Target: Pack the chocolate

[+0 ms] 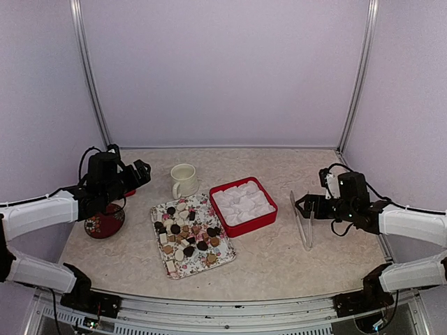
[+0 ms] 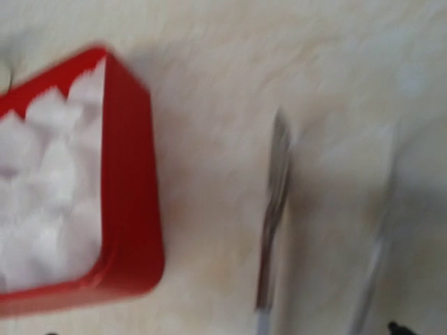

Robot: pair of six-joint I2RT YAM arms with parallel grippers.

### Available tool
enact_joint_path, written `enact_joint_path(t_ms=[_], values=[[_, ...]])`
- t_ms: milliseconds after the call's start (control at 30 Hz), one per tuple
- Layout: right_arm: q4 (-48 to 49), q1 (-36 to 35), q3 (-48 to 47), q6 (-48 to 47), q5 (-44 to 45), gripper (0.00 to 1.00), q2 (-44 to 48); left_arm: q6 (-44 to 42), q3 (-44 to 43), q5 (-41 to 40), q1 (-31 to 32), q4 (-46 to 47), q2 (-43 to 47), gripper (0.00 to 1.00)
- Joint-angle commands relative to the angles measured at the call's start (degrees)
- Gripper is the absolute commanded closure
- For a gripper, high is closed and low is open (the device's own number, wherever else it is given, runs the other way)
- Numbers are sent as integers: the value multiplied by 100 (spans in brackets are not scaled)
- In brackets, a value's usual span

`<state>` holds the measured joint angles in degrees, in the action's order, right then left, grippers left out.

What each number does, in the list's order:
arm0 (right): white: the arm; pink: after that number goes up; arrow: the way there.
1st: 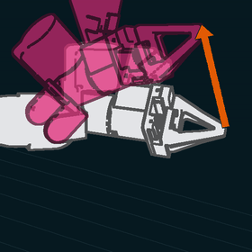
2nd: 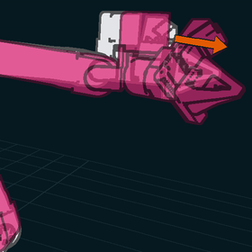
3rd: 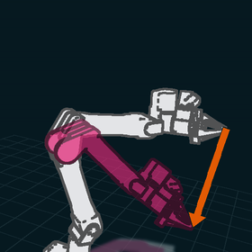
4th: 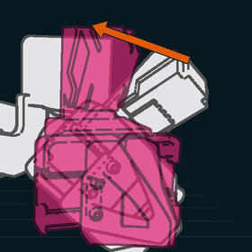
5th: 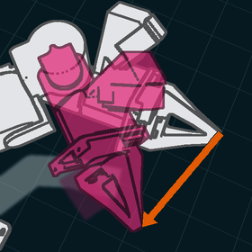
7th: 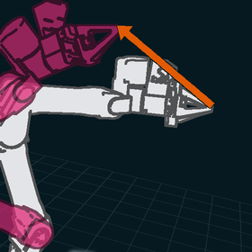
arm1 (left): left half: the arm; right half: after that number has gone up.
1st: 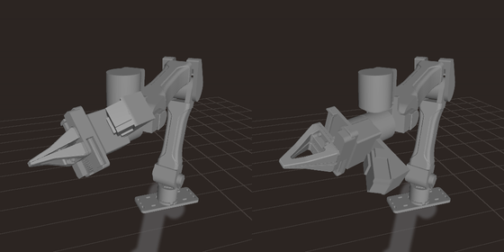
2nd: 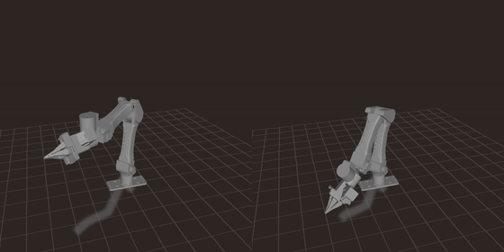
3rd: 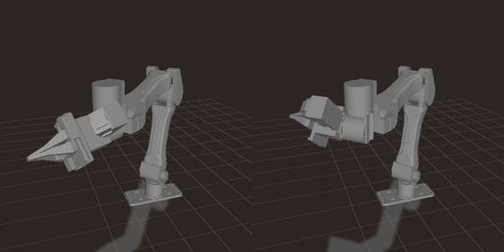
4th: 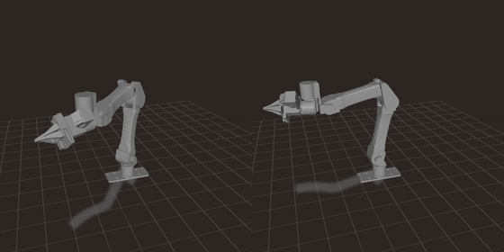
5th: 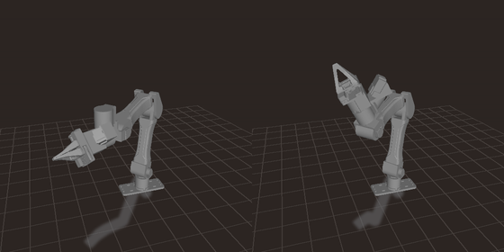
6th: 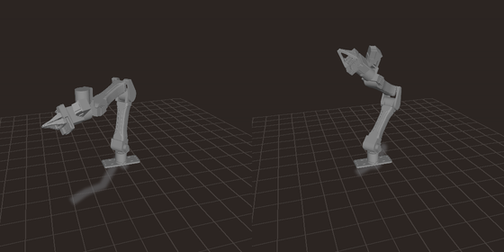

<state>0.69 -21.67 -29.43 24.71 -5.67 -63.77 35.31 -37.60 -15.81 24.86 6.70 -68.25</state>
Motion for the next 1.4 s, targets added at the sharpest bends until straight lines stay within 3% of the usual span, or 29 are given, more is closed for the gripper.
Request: enact_joint_path(t_ms=[0,433,1000,1167,1367], values=[[434,-417,432,394,490,0,-169,-136,-45,106,67,201,-7,1],[960,-1227,1106,815,1893,0,-316,-108,24,119,76,339,118,1],[1521,-1796,848,1083,2940,9,-2038,-75,52,83,98,393,164,1],[1663,-1806,772,1100,2961,17,-2359,-90,43,40,89,390,130,1],[1388,-1814,605,1245,2950,35,-2501,-118,34,9,80,340,143,1]])
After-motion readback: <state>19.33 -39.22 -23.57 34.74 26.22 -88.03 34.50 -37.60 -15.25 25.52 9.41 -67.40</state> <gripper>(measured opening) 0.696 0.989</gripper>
